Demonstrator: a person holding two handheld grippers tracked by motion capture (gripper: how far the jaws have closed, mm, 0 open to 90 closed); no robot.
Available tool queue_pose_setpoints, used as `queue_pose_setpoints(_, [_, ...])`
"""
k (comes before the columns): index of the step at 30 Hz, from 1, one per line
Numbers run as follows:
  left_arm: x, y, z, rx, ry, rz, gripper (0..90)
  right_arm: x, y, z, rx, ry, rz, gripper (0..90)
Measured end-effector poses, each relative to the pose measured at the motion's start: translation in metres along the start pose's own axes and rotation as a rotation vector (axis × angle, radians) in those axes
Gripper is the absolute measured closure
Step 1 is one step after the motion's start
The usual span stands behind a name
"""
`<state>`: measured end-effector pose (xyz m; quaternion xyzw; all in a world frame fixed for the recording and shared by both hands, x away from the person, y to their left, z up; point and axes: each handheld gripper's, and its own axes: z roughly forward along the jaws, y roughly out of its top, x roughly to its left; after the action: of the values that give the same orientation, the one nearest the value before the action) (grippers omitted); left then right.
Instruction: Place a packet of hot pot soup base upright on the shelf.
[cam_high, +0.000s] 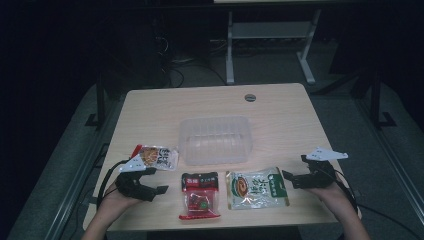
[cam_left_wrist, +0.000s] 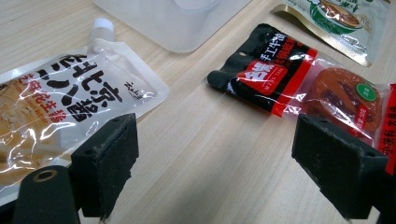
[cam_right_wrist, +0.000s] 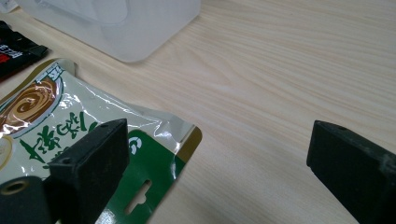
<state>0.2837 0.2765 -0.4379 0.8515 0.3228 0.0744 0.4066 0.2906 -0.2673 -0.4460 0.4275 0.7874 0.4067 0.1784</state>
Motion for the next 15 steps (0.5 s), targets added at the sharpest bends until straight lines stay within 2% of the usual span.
queue_pose_setpoints(8, [-0.005, 0.004, 0.001, 0.006, -0.017, -0.005, 20.0, -0.002, -0.002, -0.002, -0.011, -0.006, 0.005, 5.2])
queue_pose_setpoints(15, [-0.015, 0.010, -0.001, -0.010, -0.038, 0.010, 37.8, -0.001, 0.001, -0.001, -0.014, -0.008, 0.009, 5.2])
